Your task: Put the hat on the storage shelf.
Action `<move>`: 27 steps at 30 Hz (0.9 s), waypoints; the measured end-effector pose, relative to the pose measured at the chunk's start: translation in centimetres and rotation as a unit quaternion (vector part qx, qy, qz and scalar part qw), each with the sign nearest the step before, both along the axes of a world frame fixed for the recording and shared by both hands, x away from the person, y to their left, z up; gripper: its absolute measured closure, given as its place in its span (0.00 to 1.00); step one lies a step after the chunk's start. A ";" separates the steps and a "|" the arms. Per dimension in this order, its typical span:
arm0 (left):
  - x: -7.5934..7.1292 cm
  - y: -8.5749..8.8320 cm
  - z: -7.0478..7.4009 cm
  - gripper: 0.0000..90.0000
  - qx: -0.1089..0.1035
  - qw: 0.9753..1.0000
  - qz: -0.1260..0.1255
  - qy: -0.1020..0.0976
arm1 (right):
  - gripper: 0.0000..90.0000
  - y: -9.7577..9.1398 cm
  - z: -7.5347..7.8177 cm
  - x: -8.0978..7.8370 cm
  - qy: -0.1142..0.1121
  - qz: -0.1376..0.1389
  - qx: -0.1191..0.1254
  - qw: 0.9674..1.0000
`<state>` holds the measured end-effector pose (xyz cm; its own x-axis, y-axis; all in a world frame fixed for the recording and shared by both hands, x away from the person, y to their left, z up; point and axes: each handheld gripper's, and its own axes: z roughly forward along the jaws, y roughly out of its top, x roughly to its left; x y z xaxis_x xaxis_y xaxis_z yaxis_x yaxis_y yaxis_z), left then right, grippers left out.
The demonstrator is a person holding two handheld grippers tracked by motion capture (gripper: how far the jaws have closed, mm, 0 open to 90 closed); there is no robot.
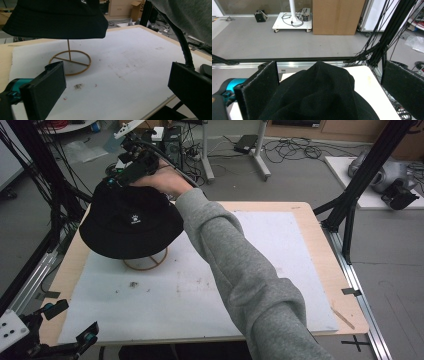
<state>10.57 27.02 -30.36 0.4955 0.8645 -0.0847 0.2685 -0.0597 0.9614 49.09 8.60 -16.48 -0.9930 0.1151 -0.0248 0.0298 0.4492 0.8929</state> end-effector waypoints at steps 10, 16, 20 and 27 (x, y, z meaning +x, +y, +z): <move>-0.1 0.0 0.1 0.02 -0.001 1.000 0.001 -0.002 | 0.01 -1.5 0.1 -0.1 0.010 -0.009 0.012 1.000; 0.2 -0.1 0.0 0.02 -0.001 1.000 -0.004 -0.001 | 0.01 -3.6 0.2 0.2 0.011 -0.023 0.017 1.000; 0.7 -0.2 0.0 0.02 -0.001 1.000 -0.007 0.000 | 0.01 -4.7 0.4 0.3 0.012 -0.029 0.028 0.999; 1.6 -0.2 -0.1 0.02 -0.003 1.000 -0.014 0.003 | 0.01 -7.2 -0.2 0.2 0.014 -0.040 0.033 0.999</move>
<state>12.19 26.77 -30.43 0.5198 0.8492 -0.0928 0.2717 -0.0613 0.9604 49.32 1.38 -16.70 -0.9810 0.1937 0.0141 0.0891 0.3842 0.9189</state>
